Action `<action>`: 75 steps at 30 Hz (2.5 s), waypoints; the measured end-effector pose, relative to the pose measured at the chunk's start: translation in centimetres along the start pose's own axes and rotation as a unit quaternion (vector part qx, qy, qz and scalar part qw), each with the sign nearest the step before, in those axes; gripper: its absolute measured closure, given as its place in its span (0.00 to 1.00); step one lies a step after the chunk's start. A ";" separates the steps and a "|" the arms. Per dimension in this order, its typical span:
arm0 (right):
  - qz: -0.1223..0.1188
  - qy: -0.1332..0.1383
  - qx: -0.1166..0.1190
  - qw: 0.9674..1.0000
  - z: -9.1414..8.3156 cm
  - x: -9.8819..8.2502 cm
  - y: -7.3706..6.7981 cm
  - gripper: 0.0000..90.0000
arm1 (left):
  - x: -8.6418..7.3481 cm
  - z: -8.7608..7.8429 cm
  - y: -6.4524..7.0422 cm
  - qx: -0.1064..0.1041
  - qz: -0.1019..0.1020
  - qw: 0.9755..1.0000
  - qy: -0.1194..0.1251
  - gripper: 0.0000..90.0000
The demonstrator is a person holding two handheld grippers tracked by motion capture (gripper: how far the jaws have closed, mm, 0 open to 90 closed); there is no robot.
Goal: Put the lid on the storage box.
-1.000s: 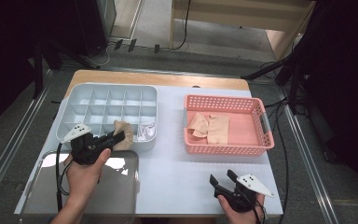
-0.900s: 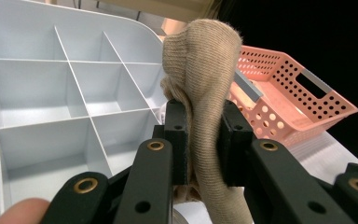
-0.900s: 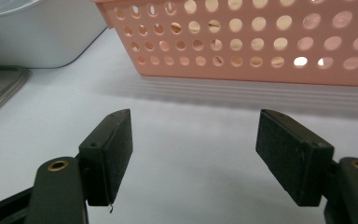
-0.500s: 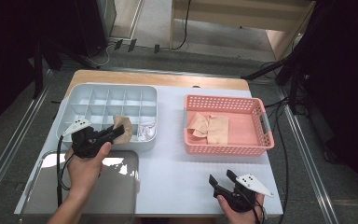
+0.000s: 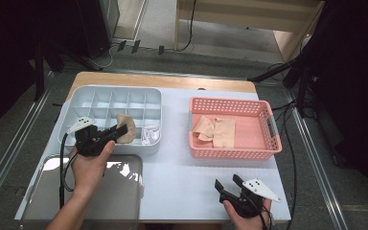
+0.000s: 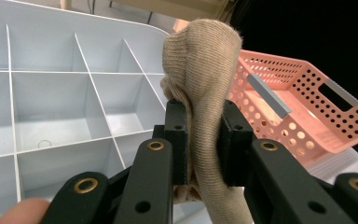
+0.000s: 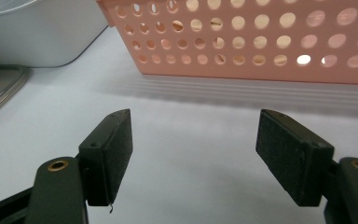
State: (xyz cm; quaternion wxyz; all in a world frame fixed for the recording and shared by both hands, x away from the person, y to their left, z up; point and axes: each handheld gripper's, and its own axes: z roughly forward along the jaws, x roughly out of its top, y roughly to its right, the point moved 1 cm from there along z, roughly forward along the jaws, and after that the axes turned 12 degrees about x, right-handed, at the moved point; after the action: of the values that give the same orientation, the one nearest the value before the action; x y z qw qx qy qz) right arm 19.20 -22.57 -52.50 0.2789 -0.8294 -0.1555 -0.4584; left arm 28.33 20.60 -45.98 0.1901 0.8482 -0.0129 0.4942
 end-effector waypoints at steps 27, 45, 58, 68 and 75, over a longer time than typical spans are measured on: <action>0.000 -0.002 0.002 1.000 0.1 -0.1 0.0 0.30 | -0.9 2.9 -0.5 0.019 0.003 0.999 -0.029 0.86; -0.001 -0.002 0.004 1.000 0.1 -0.1 0.0 0.30 | -1.0 3.7 -0.2 0.029 0.016 0.998 -0.062 0.85; 0.001 -0.003 0.003 1.000 0.1 -0.1 0.0 0.30 | -0.5 3.8 0.1 0.035 0.035 0.994 -0.099 0.72; 0.005 -0.002 0.006 1.000 0.1 -0.1 0.1 0.30 | 0.8 2.9 0.2 0.040 0.040 0.994 -0.095 0.72; 0.007 0.001 0.007 1.000 0.0 -0.1 0.2 0.30 | 1.0 3.9 0.4 0.035 0.050 0.988 -0.140 0.91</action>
State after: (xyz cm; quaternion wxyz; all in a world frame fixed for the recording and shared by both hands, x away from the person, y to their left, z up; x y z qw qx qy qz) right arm 19.30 -22.75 -52.62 0.2878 -0.8282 -0.1529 -0.4559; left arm 32.04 19.09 -46.72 0.1320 0.9134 -0.0641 0.3797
